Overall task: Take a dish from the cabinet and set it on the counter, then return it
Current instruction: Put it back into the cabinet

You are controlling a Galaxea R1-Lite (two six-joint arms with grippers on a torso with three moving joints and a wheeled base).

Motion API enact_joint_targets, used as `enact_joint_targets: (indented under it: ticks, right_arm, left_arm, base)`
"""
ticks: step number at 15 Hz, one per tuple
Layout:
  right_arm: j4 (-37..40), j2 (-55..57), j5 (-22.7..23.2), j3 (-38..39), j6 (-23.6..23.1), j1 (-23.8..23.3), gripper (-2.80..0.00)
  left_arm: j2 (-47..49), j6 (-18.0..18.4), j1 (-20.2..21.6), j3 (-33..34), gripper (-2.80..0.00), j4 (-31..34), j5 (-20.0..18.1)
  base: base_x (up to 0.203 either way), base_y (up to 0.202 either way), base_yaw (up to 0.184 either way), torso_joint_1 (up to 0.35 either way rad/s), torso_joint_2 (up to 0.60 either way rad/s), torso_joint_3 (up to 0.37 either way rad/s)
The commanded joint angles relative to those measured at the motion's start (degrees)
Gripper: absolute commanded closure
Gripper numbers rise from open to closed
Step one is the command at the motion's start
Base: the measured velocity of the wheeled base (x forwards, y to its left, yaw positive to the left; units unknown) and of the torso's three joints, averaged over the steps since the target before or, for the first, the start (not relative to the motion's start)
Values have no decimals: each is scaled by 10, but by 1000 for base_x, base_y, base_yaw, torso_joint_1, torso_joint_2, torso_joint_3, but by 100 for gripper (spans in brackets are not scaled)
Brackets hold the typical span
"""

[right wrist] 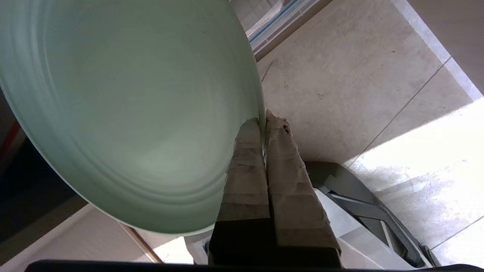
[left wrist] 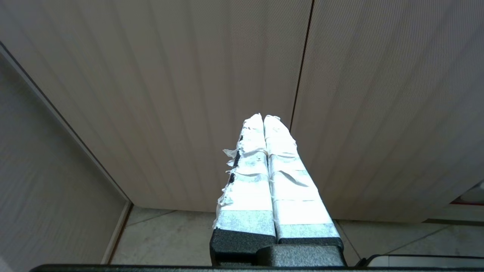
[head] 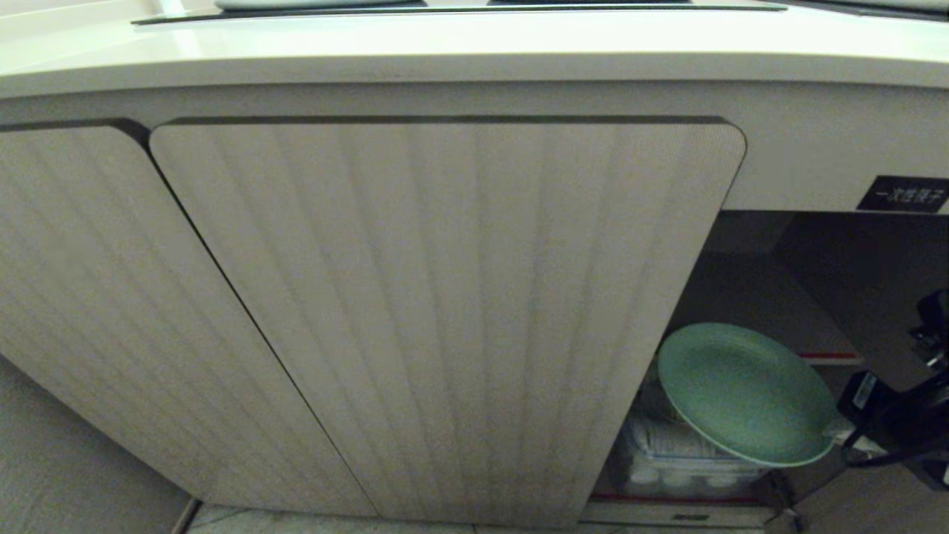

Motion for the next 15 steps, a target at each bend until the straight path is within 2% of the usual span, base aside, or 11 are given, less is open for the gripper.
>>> enact_joint_targets:
  ticks: [1, 3, 5, 12, 15]
  right_arm:
    - [0, 5, -6, -3, 5, 0, 0]
    - [-1, 15, -28, -12, 26, 1, 0]
    - [-1, 23, -31, -27, 44, 1, 0]
    - [-39, 43, -80, -30, 66, 1, 0]
    - [-44, 47, -86, -32, 89, 1, 0]
  left_arm:
    - [0, 0, 0, 0, 0, 0, 1]
    - [0, 0, 0, 0, 0, 0, 1]
    - [0, 0, 0, 0, 0, 0, 1]
    - [0, 0, 0, 0, 0, 0, 1]
    - [0, 0, 0, 0, 0, 0, 1]
  base:
    - [0, 0, 0, 0, 0, 0]
    - [0, 0, 0, 0, 0, 0]
    - [0, 0, 0, 0, 0, 0]
    - [0, 0, 0, 0, 0, 0]
    - [0, 0, 0, 0, 0, 0]
